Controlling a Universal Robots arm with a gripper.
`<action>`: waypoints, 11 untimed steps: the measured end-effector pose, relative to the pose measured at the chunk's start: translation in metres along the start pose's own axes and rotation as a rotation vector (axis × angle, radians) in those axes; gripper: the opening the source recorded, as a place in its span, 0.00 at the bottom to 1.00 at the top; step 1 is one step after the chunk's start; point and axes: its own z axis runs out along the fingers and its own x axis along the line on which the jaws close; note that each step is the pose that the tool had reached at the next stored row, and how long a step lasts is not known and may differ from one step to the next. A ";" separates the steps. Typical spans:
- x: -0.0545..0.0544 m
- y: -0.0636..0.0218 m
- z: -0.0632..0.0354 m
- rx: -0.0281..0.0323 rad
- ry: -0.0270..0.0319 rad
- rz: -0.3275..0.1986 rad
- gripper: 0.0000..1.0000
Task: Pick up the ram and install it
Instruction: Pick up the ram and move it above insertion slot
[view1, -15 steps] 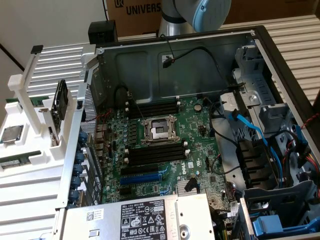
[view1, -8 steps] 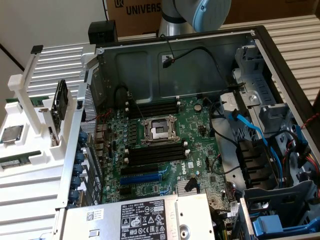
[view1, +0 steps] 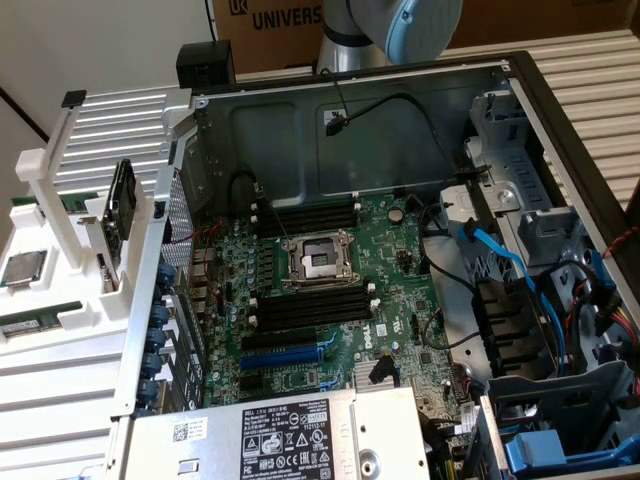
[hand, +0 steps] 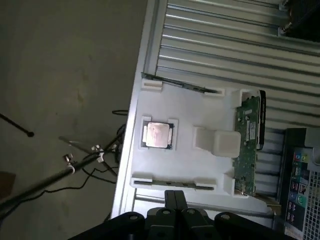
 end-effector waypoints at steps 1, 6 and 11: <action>0.000 0.0000 0.0000 -0.0018 0.0017 -0.038 0.10; 0.000 0.0000 0.0004 -0.0111 0.0100 -0.220 0.10; 0.000 -0.0001 0.0012 -0.0194 0.0178 -0.384 0.10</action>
